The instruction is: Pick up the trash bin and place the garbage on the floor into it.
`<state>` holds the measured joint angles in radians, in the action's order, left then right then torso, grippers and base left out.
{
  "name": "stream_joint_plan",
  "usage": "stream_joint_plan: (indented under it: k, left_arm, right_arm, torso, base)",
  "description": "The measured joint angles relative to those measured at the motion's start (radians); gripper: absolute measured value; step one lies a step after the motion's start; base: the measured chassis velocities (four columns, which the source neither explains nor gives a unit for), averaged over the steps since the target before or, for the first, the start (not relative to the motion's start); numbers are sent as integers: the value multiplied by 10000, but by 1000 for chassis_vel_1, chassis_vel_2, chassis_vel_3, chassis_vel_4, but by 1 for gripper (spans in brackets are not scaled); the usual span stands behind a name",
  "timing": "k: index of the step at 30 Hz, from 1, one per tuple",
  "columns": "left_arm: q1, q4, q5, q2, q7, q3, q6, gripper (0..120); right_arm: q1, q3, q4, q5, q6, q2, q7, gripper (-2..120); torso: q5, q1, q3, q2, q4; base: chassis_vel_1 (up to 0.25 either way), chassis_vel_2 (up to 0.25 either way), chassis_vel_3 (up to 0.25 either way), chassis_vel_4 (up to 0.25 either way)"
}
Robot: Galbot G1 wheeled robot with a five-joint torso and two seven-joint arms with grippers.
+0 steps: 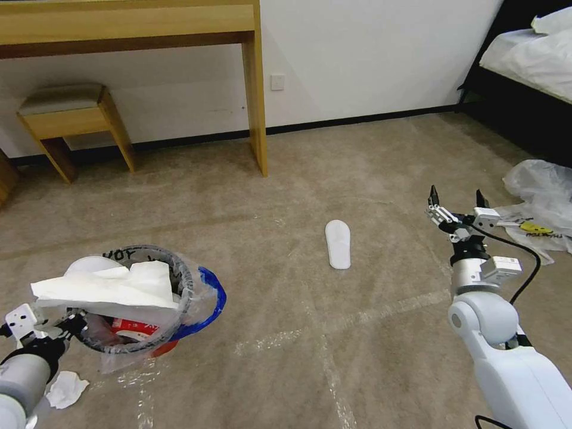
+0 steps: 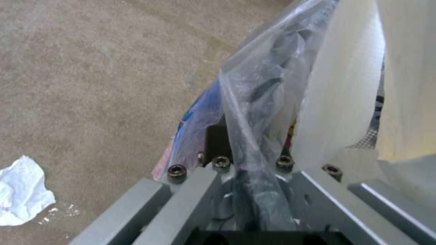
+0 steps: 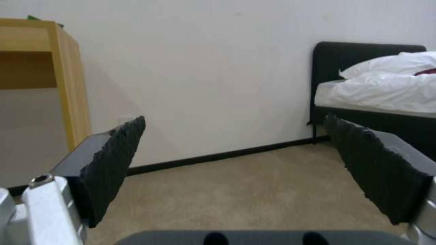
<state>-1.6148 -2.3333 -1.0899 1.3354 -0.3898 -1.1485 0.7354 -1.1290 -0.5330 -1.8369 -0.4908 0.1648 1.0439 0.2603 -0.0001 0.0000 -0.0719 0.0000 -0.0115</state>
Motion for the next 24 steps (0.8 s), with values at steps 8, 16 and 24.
stream_joint_plan:
  k: [8, 16, 24]
  left_arm:
    - [50, 110, -86, -49, 0, -1, 0, 1]
    - [105, 160, -145, -102, 0, 2, 0, 1]
    - [154, 254, -167, -119, -11, 17, 1, 1]
  right_arm:
    - [-70, -14, 76, -17, 24, -50, -39, 100]
    - [-109, 61, 35, -3, 39, 44, -81, 100]
    - [-111, 30, 60, 0, 70, 28, -127, 100]
  torso:
    - [0, 0, 0, 0, -1]
    - [1, 1, 0, 1, 0]
    - [0, 1, 0, 0, 0]
  base:
    - [0, 0, 0, 0]
    - [0, 0, 0, 0]
    - [0, 0, 0, 0]
